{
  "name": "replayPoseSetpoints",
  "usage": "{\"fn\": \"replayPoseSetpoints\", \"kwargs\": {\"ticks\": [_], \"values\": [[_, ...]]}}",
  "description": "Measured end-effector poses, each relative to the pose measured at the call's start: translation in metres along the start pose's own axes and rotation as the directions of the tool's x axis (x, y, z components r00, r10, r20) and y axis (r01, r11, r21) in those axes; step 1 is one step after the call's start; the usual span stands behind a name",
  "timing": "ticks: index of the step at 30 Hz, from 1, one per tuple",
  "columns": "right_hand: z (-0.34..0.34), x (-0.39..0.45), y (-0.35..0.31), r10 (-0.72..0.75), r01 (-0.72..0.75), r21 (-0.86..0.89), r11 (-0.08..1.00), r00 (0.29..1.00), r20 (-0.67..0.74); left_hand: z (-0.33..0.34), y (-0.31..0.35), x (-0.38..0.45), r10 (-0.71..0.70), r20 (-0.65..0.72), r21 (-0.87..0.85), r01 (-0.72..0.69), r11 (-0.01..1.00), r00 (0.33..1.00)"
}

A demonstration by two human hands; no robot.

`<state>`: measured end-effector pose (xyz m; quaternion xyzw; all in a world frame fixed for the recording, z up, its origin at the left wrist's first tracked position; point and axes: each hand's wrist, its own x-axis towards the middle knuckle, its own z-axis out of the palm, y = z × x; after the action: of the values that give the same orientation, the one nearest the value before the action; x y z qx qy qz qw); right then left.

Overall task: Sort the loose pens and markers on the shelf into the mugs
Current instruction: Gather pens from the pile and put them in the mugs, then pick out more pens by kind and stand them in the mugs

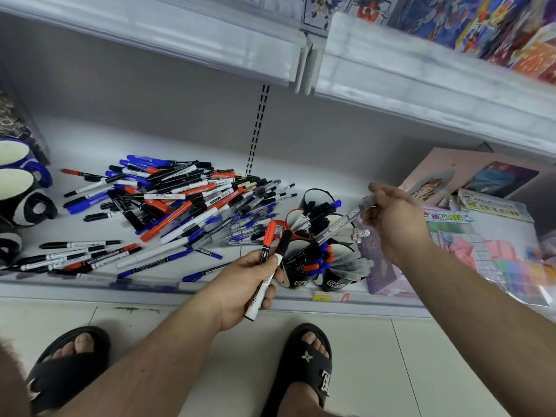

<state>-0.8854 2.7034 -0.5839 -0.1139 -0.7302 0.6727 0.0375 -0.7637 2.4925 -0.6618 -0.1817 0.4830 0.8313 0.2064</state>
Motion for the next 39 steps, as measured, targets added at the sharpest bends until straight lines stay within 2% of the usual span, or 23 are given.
{"fn": "replayPoseSetpoints", "kwargs": {"ticks": [3,5,9,12,16,19,20,28,29,30,31,32,34,35,37,39], "values": [[-0.022,0.0,0.013,-0.15,0.134,-0.185,0.974,0.986,-0.075,0.006,-0.005,0.005,0.001,0.0,-0.036,-0.001,0.999,1.0],[-0.042,0.005,0.03,-0.219,0.18,-0.346,0.921,0.973,-0.077,0.01,-0.009,0.008,-0.002,0.007,-0.058,0.002,0.998,1.0],[-0.073,0.008,0.064,-0.271,0.2,-0.641,0.741,0.963,-0.012,0.015,-0.017,0.016,-0.021,0.002,-0.094,0.021,0.995,1.0],[-0.075,0.006,0.082,-0.27,0.221,-0.754,0.619,0.961,0.061,0.018,-0.021,0.018,-0.04,-0.01,-0.096,0.038,0.995,0.999],[-0.071,0.013,0.102,-0.213,0.337,-0.863,0.376,0.938,0.273,0.018,-0.022,0.017,-0.049,-0.004,-0.097,0.048,0.994,0.999],[-0.064,0.02,0.115,-0.102,0.409,-0.897,0.167,0.912,0.397,0.016,-0.021,0.017,-0.045,-0.011,-0.119,0.044,0.992,0.999],[-0.061,0.022,0.117,-0.068,0.406,-0.904,0.134,0.914,0.4,0.015,-0.021,0.017,-0.043,-0.007,-0.123,0.042,0.991,0.999],[-0.043,0.025,0.102,0.147,0.297,-0.952,0.075,0.941,0.305,0.012,-0.021,0.015,-0.04,0.009,-0.073,0.041,0.996,0.999],[-0.04,0.022,0.097,0.127,0.287,-0.954,0.088,0.946,0.297,0.012,-0.021,0.015,-0.044,0.014,-0.069,0.045,0.997,0.999],[-0.036,0.017,0.09,0.09,0.269,-0.952,0.147,0.955,0.284,0.012,-0.02,0.014,-0.046,0.019,-0.068,0.047,0.997,0.999],[-0.03,0.011,0.082,0.049,0.24,-0.934,0.264,0.964,0.262,0.011,-0.02,0.014,-0.046,0.024,-0.069,0.048,0.996,0.999],[-0.021,0.004,0.073,0.037,0.197,-0.883,0.427,0.971,0.235,0.011,-0.02,0.013,-0.046,0.03,-0.074,0.048,0.996,0.998],[-0.002,-0.018,0.055,0.134,0.064,-0.619,0.783,0.954,0.269,0.012,-0.02,0.012,-0.045,0.041,-0.076,0.049,0.996,0.998],[0.008,-0.03,0.046,0.196,-0.018,-0.479,0.878,0.926,0.323,0.012,-0.02,0.011,-0.045,0.043,-0.061,0.048,0.997,0.998],[0.022,-0.046,0.032,0.229,-0.049,-0.383,0.922,0.868,0.44,0.014,-0.02,0.01,-0.046,0.031,0.026,0.046,0.999,0.998],[0.033,-0.055,0.027,0.204,0.067,-0.45,0.89,0.825,0.527,0.016,-0.021,0.008,-0.047,0.022,0.145,0.043,0.988,0.999]]}}
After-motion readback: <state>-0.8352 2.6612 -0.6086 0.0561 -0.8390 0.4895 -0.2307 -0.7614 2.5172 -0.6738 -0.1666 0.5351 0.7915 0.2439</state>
